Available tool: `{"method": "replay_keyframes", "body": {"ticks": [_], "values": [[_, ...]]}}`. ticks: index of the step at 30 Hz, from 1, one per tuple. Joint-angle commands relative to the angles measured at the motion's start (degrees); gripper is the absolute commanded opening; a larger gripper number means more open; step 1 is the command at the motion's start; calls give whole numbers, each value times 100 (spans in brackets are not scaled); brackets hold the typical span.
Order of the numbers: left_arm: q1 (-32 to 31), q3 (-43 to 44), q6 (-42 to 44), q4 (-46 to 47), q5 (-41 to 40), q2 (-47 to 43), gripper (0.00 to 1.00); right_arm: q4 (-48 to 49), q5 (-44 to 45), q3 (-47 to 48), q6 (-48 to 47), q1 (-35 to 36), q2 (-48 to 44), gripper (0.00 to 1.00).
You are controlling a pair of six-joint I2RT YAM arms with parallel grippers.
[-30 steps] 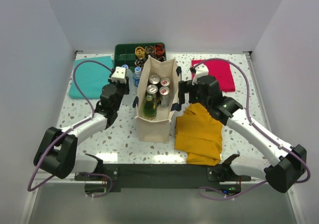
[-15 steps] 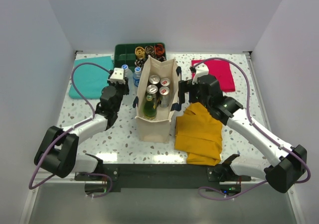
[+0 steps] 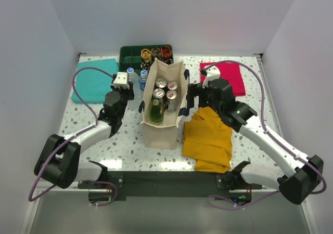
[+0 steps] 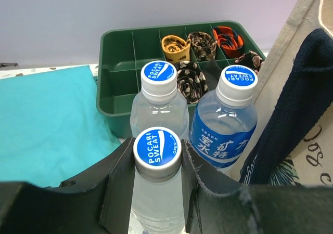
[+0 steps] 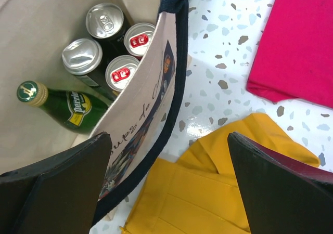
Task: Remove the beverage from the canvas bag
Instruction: Place the drink at the center of the board, then take out the drink from the canvas bag.
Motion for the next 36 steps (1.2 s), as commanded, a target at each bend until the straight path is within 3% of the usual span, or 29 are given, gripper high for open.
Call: {"method": "replay_keyframes", "body": {"ticks": [1, 3, 16, 22, 23, 25, 26, 28, 32, 36], "values": [[47, 69, -104, 948, -102, -414, 37, 202, -106, 2, -16, -13, -182, 98], [47, 60, -139, 904, -94, -458, 43, 202, -194, 11, -25, -4, -173, 98], [47, 166, -130, 527, -23, -633, 51, 202, -555, -6, -86, -13, -384, 98], [47, 315, -253, 43, 38, -1001, 61, 96, -651, 2, -139, -4, -560, 98], [47, 367, -279, -35, 64, -1072, 72, 96, -669, -7, -139, -13, -586, 98], [38, 490, -323, -413, 126, -1248, 82, 87, -713, -15, -148, -4, -665, 98], [38, 595, -341, -536, 161, -1301, 92, 113, -774, -33, -148, -4, -691, 98], [38, 806, -385, -905, 327, -1424, 100, 149, -853, -42, -209, -4, -709, 98], [38, 1325, -464, -1731, 880, -1547, 100, -376, -1125, 432, -236, -13, -525, 98], [46, 1756, -780, -2583, 1846, -1636, 100, -309, -1616, 451, 36, -4, -700, 98]]}}
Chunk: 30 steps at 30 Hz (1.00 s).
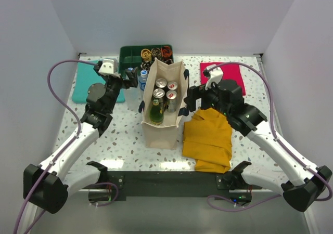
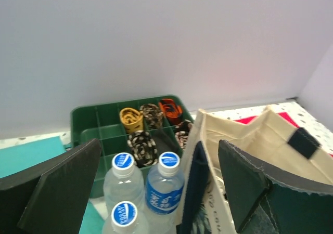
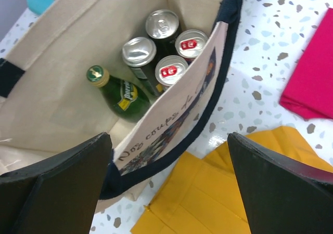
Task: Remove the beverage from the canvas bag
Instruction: Take out the drink from the canvas bag.
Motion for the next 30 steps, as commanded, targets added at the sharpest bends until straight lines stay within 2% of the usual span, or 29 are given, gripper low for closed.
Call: {"method": "replay_keyframes", "body": {"ticks": [1, 4, 6, 8, 12, 18, 30], "values": [[23, 665, -520, -989, 1227, -143, 100, -42, -641, 269, 190, -6, -224, 98], [14, 990, -662, -1112, 2053, -20, 100, -217, -597, 453, 321, -6, -286, 98], [-91, 1272, -601, -1611, 2544, 225, 100, -305, -737, 541, 331, 3, -242, 95], [-458, 1703, -294, -2400, 2504, 358, 100, -532, -957, 734, 313, 3, -154, 92], [-1277, 1844, 172, -3265, 1661, 306, 100, -569, -1256, 753, 410, 3, -14, 89], [-1366, 1897, 138, -3942, 1624, 165, 100, -525, -1275, 515, 323, 3, 259, 80], [-1507, 2239, 471, -4417, 1924, 806, 100, -560, -967, 445, -153, 3, 690, 85]]}}
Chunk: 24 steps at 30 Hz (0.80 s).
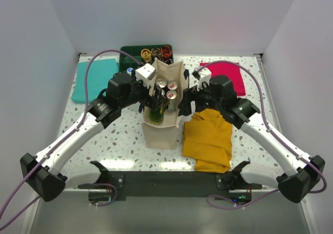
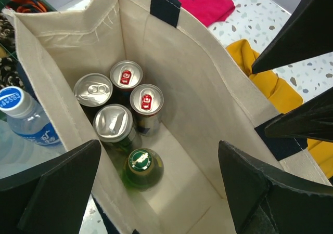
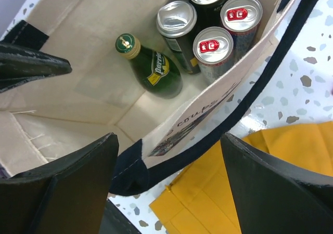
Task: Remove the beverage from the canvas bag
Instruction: Take out the drink from the canvas bag.
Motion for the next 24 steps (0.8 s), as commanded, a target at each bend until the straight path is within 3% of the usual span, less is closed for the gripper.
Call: {"method": "replay_keyframes", "body": {"ticks": [1, 12, 24], "values": [[-117, 338, 264, -230, 109, 280, 100, 1, 163, 49, -234, 3, 89, 85], [-257, 1137, 774, -1205, -804, 1105, 100, 204, 471, 5, -269, 3, -34, 89], [-319, 1375, 712, -1548, -779, 1317, 100, 239, 840, 199, -304, -6, -122, 92]]}}
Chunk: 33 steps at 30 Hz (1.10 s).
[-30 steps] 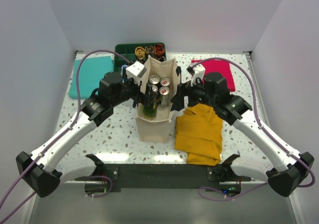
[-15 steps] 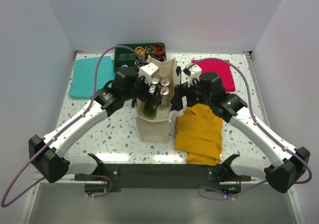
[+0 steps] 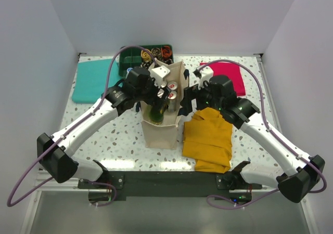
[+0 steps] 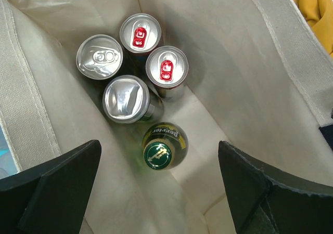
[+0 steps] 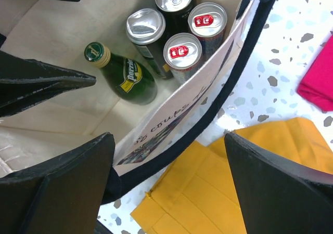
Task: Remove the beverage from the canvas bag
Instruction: Take out the drink from the canvas bag.
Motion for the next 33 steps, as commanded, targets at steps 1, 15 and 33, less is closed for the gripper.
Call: {"method": "replay_keyframes", "body": {"ticks": [1, 15, 33], "values": [[-57, 355, 83, -189, -7, 1, 100, 226, 209, 192, -72, -6, -170, 92], [-83, 786, 303, -646, 19, 379, 100, 182, 613, 201, -125, -6, -206, 95], [-109, 1181, 259, -1349, -16, 880, 100, 323, 692, 227, -195, -6, -118, 96]]}}
